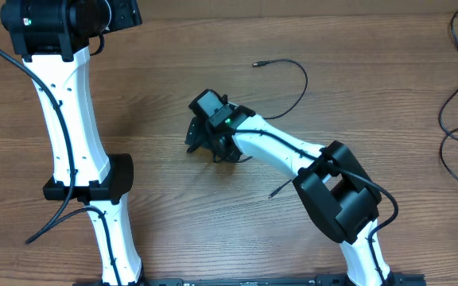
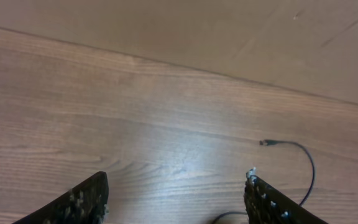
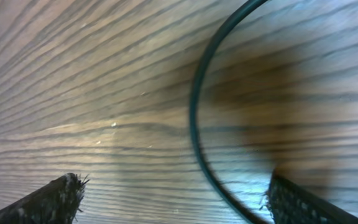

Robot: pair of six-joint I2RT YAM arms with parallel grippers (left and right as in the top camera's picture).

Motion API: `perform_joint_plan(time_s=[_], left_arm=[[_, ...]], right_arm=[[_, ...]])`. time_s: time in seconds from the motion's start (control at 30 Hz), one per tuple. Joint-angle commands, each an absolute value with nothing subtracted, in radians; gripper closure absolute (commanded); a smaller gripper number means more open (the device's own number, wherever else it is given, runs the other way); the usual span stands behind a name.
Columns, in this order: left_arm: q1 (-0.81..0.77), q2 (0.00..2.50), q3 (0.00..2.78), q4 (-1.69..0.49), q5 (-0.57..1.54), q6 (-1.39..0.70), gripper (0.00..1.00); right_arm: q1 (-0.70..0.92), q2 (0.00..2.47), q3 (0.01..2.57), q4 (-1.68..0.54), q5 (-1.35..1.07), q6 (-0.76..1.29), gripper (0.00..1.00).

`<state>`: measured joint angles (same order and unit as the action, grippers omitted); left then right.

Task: Untangle cables
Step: 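Reposition the right gripper over the remaining cable and lower toward it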

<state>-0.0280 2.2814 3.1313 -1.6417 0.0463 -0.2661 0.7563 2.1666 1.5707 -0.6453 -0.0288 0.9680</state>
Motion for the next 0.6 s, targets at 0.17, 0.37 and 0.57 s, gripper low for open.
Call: perform_joint_plan(time_s=[0.17,0.37,0.57], left_arm=[[-0.029,2.26,3.142,-1.689,0.017,-0.178,0.31],[-0.029,2.26,3.142,-1.689,0.015,-0.167,0.3],[-0.029,2.26,3.142,-1.689,0.016,-0.153,0.3]], right_arm=[[0.78,2.275,1.526,-0.633,0.02,0.962,0.08],[0.776,2.315,1.527,-0.636,0.006,0.593,0.02],[0.775,2.314,1.531,-0.698,-0.046,0.0,0.0]])
